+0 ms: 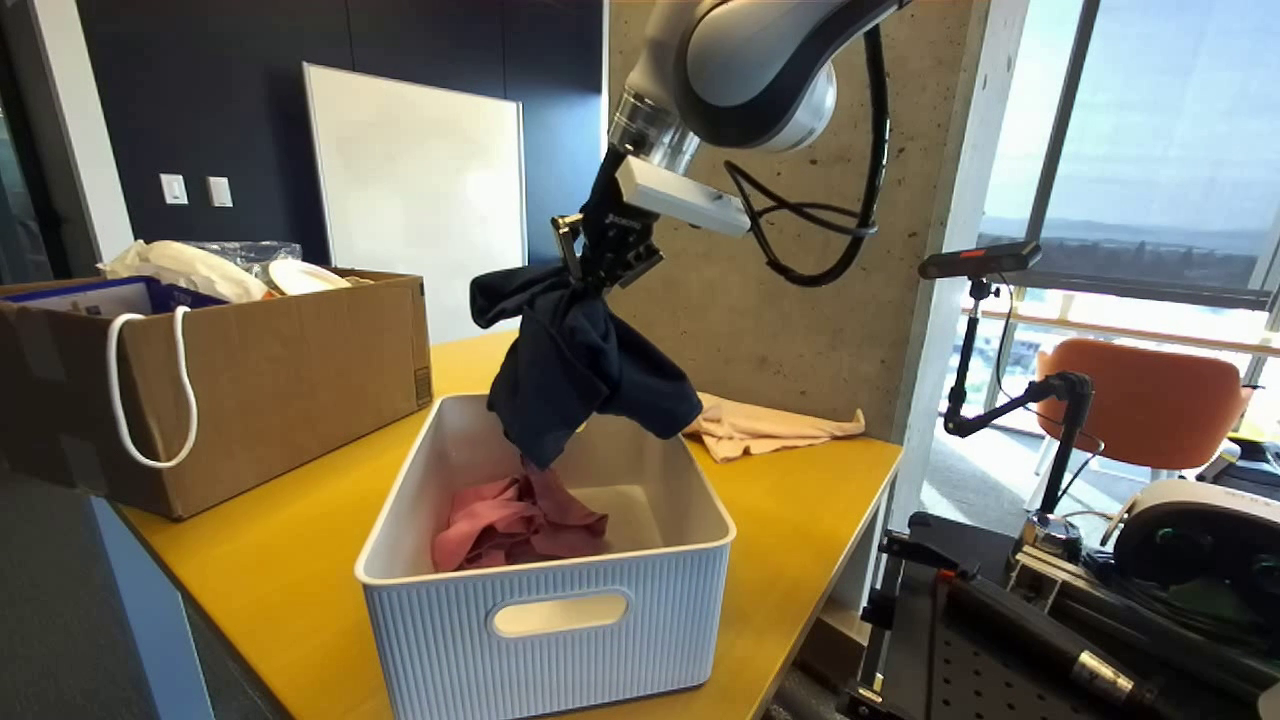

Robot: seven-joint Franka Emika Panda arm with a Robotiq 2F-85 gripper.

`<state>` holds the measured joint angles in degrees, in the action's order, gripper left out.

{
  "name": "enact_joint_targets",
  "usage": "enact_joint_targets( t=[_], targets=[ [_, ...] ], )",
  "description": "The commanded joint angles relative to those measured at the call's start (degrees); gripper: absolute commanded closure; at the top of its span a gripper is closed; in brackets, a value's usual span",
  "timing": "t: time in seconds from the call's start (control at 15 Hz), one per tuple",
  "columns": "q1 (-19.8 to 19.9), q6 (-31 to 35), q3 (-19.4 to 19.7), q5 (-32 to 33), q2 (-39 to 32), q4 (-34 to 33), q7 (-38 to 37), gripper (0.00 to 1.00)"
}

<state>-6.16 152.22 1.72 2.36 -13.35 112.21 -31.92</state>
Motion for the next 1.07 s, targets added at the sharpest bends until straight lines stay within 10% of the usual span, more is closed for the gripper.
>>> enact_joint_targets(
  t=[0.0, 0.4, 0.47, 1.0],
  targets=[
    [-1.4, 1.2, -0.5, -0.2, -4.1, -4.1, 0.8, 0.97],
    [-3.6, 0.7, -0.2, -0.6, -7.2, -4.7, 1.7, 0.97],
    [-3.9, 0.2, 0.2, -0.1, -7.3, -4.6, 1.3, 0.62],
    [-3.5, -12.3, 4.8, 4.2, -0.1, -2.7, -5.1, 0.12]
  ],
)
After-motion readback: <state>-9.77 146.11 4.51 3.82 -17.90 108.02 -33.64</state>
